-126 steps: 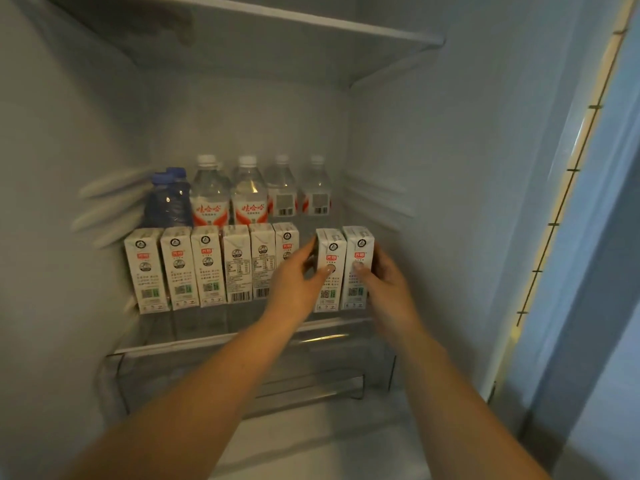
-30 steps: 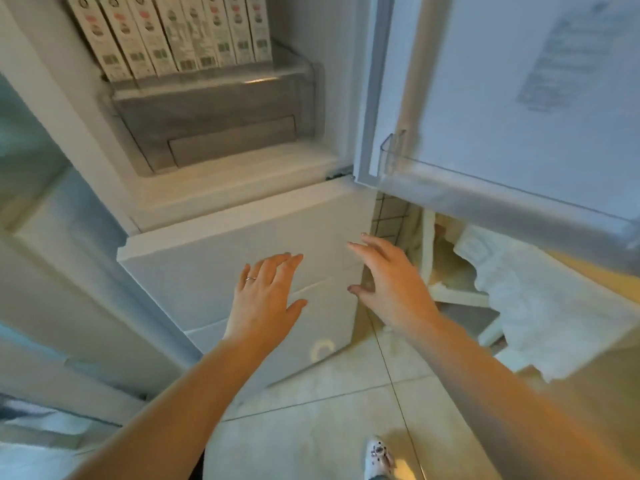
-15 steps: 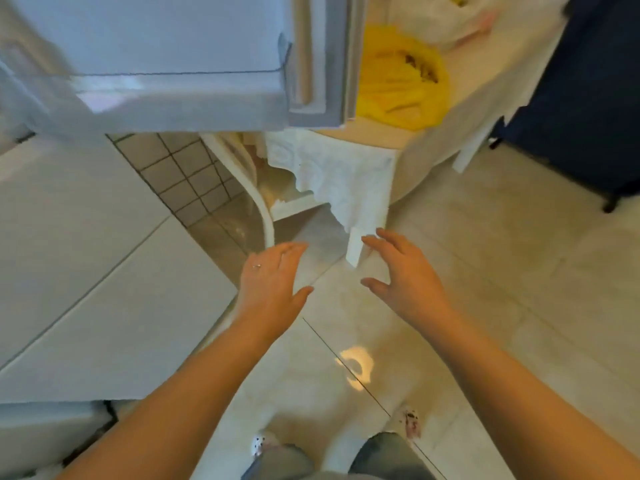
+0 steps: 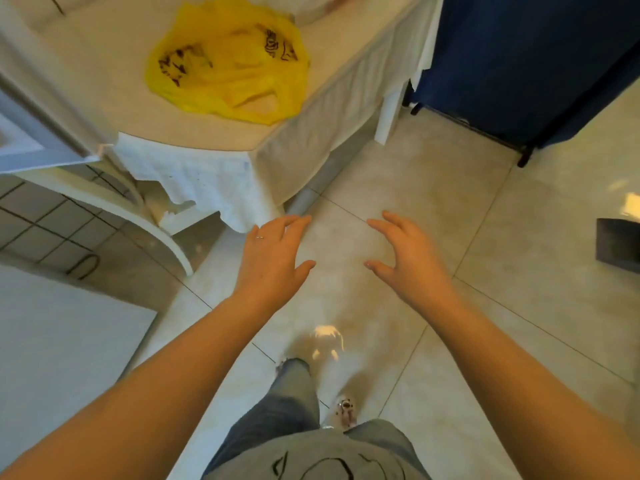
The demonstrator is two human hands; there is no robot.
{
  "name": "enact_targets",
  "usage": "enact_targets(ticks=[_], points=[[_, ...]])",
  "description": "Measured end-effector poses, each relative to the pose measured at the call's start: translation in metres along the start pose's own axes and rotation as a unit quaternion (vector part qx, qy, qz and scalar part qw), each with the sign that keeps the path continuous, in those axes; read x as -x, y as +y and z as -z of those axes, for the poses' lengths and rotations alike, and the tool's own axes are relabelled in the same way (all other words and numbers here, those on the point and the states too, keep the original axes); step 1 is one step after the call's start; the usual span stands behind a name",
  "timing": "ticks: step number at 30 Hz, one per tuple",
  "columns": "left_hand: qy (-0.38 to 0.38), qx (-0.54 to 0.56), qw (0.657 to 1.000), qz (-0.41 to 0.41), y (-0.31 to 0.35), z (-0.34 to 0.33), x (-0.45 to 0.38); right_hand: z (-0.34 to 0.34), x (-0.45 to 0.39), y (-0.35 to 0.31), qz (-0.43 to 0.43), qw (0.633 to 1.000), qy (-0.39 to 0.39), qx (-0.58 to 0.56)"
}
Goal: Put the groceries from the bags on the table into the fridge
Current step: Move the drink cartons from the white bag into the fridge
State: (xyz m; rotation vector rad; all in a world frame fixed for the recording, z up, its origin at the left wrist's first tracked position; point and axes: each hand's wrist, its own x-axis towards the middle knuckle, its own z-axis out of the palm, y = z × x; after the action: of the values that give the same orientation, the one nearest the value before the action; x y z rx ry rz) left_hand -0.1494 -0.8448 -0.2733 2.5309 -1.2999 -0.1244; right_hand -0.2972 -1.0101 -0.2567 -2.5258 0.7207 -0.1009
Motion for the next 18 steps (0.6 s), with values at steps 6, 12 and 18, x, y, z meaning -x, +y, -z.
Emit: enact_targets(ticks=[6, 12, 18], points=[[0.026, 0.02, 0.999, -0.006, 0.009, -0.017, -0.095, 0.021, -0.074, 0.044, 0.001, 1.0, -0.009, 0.012], [0.043, 0.035, 0.998, -0.012, -0.001, -0.021, -0.228, 0.055, -0.201, 0.071, 0.01, 1.0, -0.006, 0.018], [0.055, 0.025, 0.998, 0.011, -0.015, -0.009, -0.362, 0.092, -0.33, 0.085, 0.017, 1.0, -0.008, 0.006]])
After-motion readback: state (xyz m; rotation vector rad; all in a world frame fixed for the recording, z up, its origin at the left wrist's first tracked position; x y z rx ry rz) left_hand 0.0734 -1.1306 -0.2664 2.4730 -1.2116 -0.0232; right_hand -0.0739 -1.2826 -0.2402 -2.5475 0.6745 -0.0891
